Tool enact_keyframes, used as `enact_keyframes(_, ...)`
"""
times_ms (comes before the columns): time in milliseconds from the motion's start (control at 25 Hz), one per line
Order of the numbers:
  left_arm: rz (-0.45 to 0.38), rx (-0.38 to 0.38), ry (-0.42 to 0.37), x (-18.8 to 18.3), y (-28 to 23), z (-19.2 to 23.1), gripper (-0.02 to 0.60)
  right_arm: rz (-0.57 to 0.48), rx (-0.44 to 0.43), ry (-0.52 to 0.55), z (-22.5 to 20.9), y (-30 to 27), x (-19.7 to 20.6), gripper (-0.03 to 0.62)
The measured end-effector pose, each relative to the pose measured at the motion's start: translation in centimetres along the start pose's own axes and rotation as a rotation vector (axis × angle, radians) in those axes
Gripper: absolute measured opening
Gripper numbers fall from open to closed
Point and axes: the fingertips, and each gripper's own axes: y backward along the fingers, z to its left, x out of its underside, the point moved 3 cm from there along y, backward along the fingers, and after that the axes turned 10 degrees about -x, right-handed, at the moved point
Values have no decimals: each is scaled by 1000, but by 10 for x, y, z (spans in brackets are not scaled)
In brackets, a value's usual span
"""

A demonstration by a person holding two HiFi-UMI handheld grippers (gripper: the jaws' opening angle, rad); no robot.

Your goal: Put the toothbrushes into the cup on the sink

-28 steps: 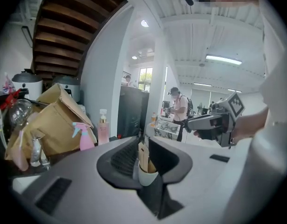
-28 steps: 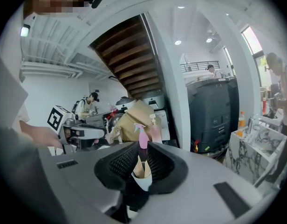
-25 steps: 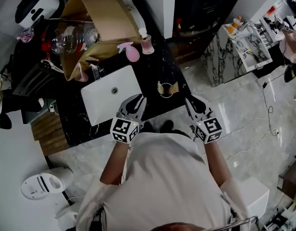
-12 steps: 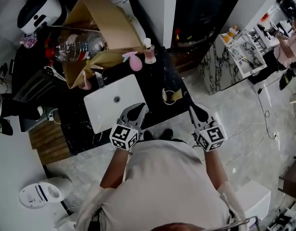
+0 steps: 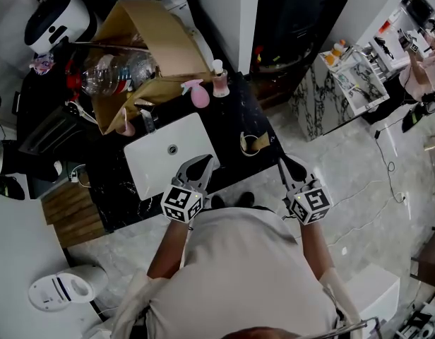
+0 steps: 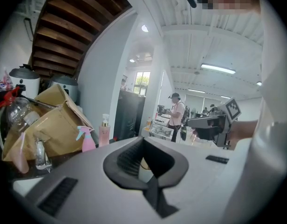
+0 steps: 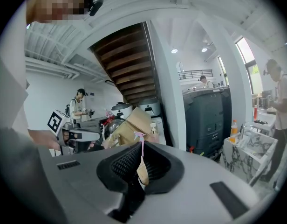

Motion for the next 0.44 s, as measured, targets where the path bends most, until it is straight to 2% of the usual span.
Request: enact_keyframes(440,19,16,-5,1,-4,-1,8,12,-26,12,4,-3,0,38)
